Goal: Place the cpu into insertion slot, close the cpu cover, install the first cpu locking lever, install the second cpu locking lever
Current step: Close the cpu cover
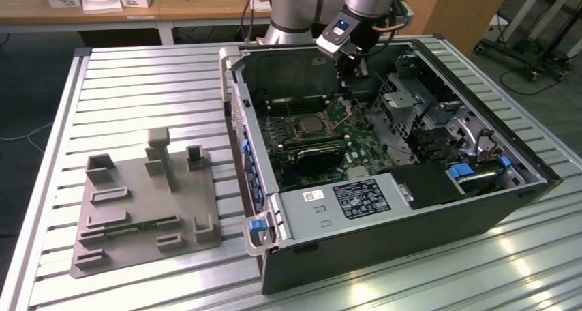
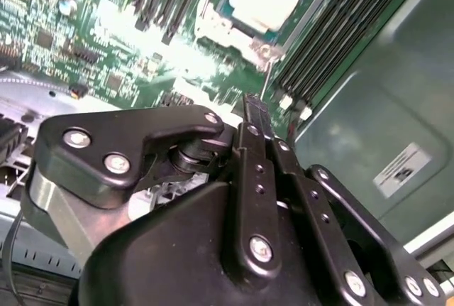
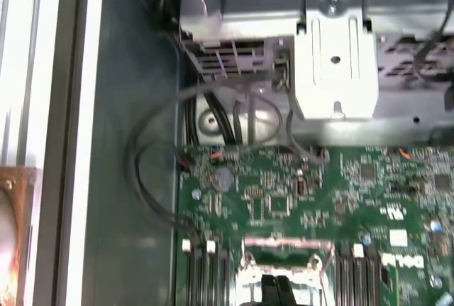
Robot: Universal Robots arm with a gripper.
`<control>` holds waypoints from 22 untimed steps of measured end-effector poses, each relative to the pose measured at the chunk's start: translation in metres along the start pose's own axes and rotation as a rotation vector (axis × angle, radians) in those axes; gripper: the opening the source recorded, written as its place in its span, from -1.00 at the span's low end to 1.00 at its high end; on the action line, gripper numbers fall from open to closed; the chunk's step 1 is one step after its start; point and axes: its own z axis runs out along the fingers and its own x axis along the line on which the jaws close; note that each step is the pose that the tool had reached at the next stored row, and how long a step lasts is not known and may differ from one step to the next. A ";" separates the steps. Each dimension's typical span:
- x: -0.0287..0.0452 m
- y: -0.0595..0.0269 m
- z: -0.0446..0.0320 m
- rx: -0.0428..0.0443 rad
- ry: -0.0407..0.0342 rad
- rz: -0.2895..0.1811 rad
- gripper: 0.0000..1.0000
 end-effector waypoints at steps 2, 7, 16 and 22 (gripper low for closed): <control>0.0001 0.0052 0.0007 0.0000 0.0000 0.000 -0.80; 0.0002 0.0167 0.0019 0.0000 0.0000 0.000 -0.80; 0.0002 0.0174 0.0022 0.0000 0.0001 0.000 -0.80; 0.0002 0.0201 0.0031 -0.0001 0.0001 0.000 -0.80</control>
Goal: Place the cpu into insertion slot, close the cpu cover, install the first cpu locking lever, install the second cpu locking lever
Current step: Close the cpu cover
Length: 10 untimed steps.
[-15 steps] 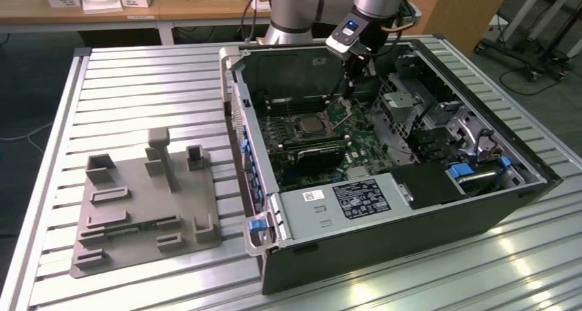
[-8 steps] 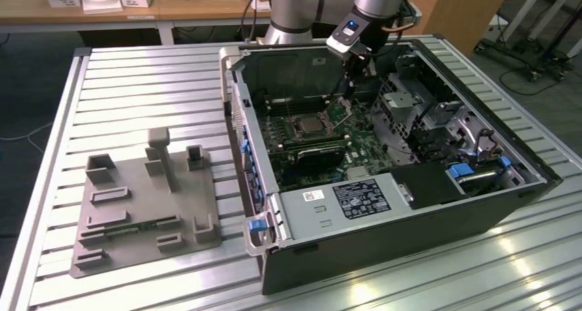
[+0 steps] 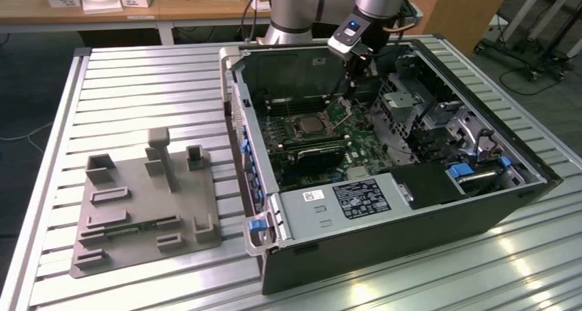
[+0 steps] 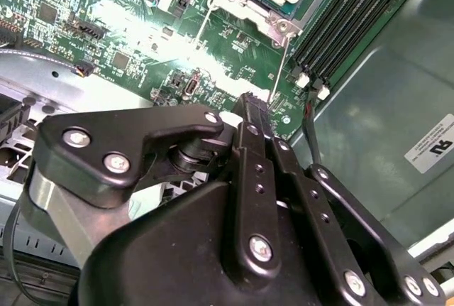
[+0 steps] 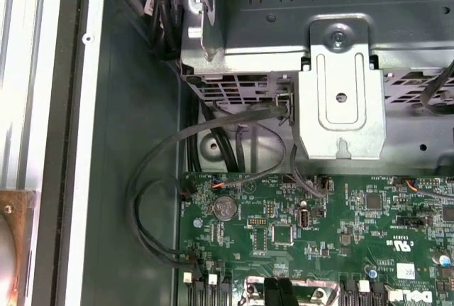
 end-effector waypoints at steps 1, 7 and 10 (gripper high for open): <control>0.0000 0.0008 0.0001 0.0001 -0.0001 0.000 -0.80; 0.0001 0.0072 0.0024 0.0000 0.0001 0.000 -0.80; 0.0000 0.0090 0.0045 0.0001 0.0000 0.000 -0.80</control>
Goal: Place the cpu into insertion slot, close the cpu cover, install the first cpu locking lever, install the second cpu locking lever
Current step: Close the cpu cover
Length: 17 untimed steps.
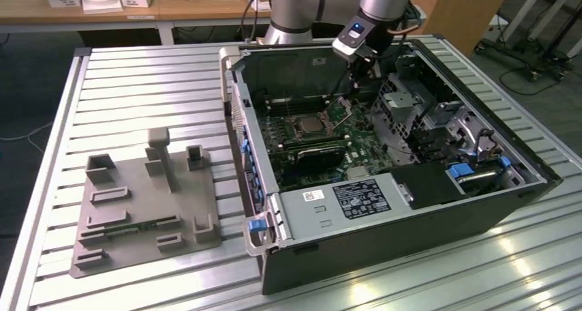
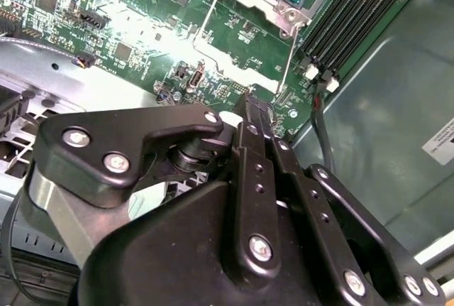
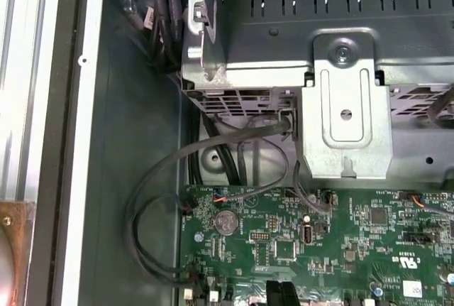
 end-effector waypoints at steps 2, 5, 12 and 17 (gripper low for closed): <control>0.0000 0.0015 0.0016 -0.0001 0.0001 0.000 -0.80; 0.0000 0.0041 0.0047 -0.0001 0.0001 0.000 -0.80; -0.0002 0.0069 0.0173 0.0005 0.0000 0.000 -0.80; -0.0011 0.0069 0.0237 0.0005 -0.0001 0.000 -0.80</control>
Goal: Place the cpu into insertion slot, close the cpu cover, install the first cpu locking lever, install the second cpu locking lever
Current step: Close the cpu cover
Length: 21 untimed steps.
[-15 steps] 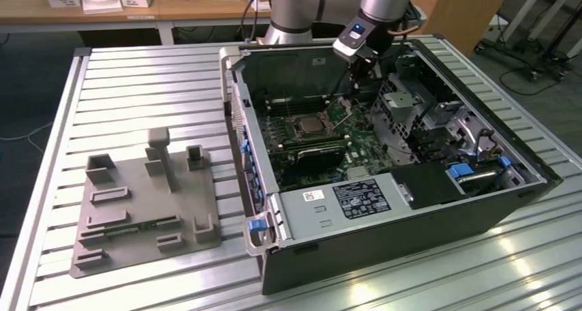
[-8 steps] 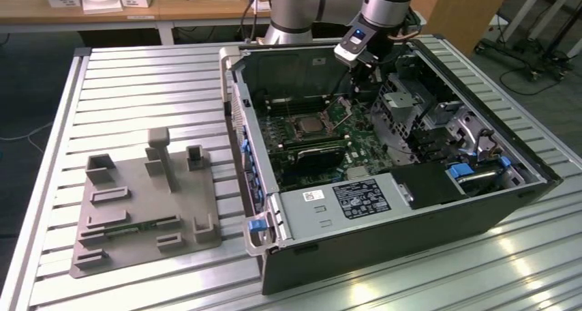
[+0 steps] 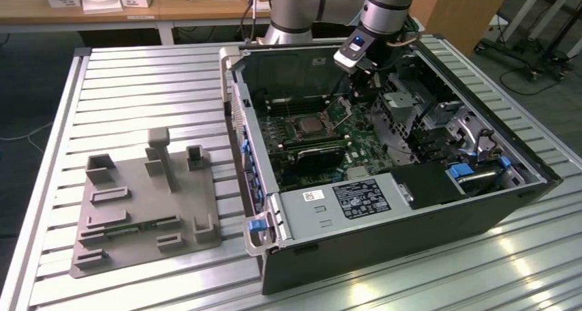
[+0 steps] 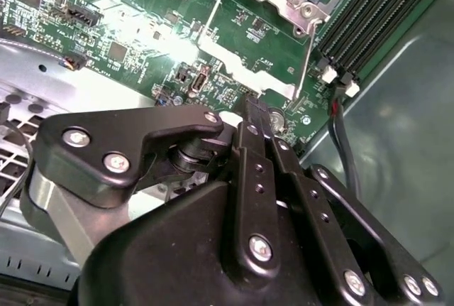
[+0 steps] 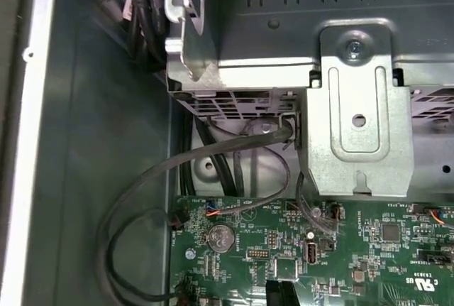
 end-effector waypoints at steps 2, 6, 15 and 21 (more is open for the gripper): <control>-0.0006 -0.0001 0.0019 0.0000 0.0001 0.000 -0.80; -0.0007 -0.0002 0.0072 0.0000 0.0001 0.000 -0.80; -0.0008 -0.0028 0.0105 0.0000 0.0000 0.000 -0.80; -0.0009 -0.0089 0.0105 0.0000 0.0001 0.000 -0.80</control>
